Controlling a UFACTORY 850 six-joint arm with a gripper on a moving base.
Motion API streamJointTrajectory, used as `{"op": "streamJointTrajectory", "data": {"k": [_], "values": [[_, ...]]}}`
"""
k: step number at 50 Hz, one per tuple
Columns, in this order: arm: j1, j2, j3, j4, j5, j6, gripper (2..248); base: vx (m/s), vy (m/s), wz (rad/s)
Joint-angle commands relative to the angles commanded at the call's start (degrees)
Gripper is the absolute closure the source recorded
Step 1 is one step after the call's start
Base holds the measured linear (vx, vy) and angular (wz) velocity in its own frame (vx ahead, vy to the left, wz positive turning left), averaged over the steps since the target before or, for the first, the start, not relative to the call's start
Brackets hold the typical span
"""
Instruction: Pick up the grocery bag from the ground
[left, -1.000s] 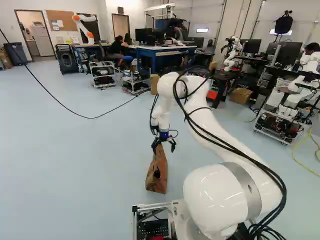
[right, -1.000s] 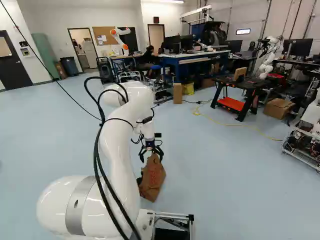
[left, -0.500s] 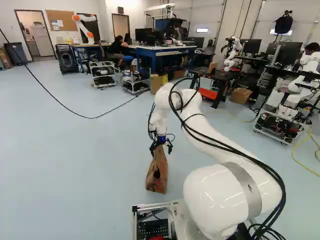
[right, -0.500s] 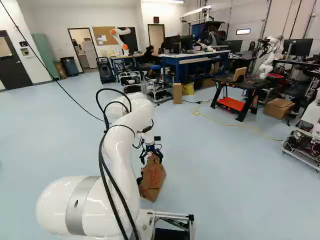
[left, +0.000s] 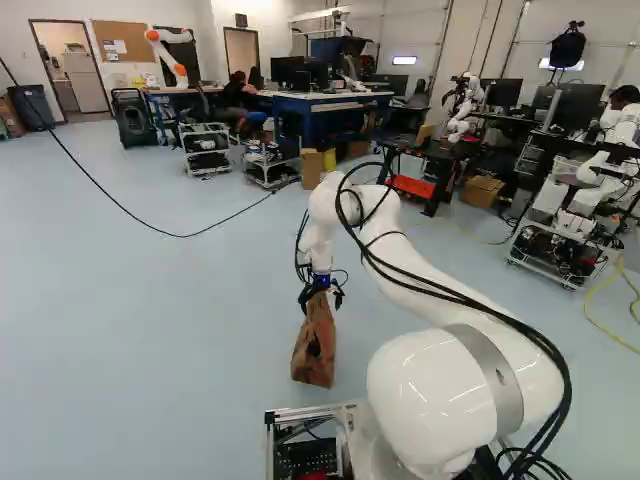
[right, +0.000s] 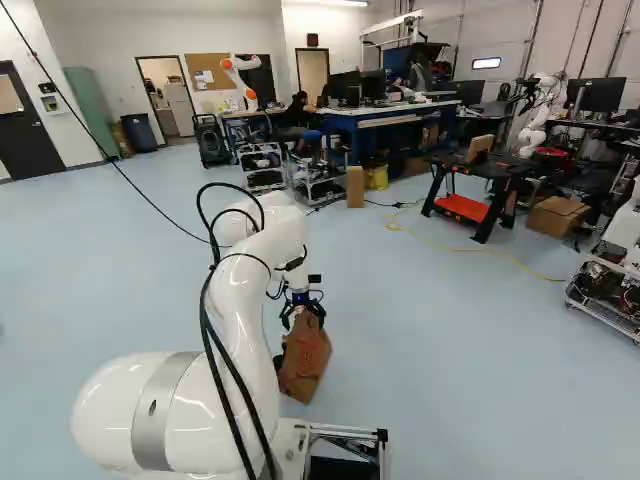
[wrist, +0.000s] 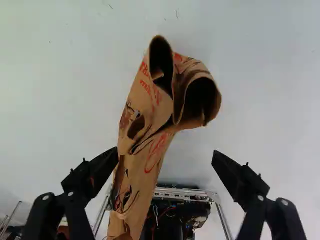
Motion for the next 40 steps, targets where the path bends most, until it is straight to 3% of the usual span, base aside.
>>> {"op": "streamJointTrajectory", "data": {"k": [4,5,10,11,15,16,20,21,25,26,31,32,40], "values": [[0.0,0.0,0.0,0.0,0.0,0.0,3,0.0,0.0,0.0],[0.0,0.0,0.0,0.0,0.0,0.0,33,0.0,0.0,0.0],[0.0,0.0,0.0,0.0,0.0,0.0,33,0.0,0.0,0.0],[0.0,0.0,0.0,0.0,0.0,0.0,71,0.0,0.0,0.0],[0.0,0.0,0.0,0.0,0.0,0.0,71,0.0,0.0,0.0],[0.0,0.0,0.0,0.0,0.0,0.0,110,0.0,0.0,0.0],[0.0,0.0,0.0,0.0,0.0,0.0,110,0.0,0.0,0.0],[0.0,0.0,0.0,0.0,0.0,0.0,149,0.0,0.0,0.0],[0.0,0.0,0.0,0.0,0.0,0.0,149,0.0,0.0,0.0],[0.0,0.0,0.0,0.0,0.0,0.0,187,0.0,0.0,0.0],[0.0,0.0,0.0,0.0,0.0,0.0,187,0.0,0.0,0.0],[0.0,0.0,0.0,0.0,0.0,0.0,224,0.0,0.0,0.0],[0.0,0.0,0.0,0.0,0.0,0.0,228,0.0,0.0,0.0]]}}
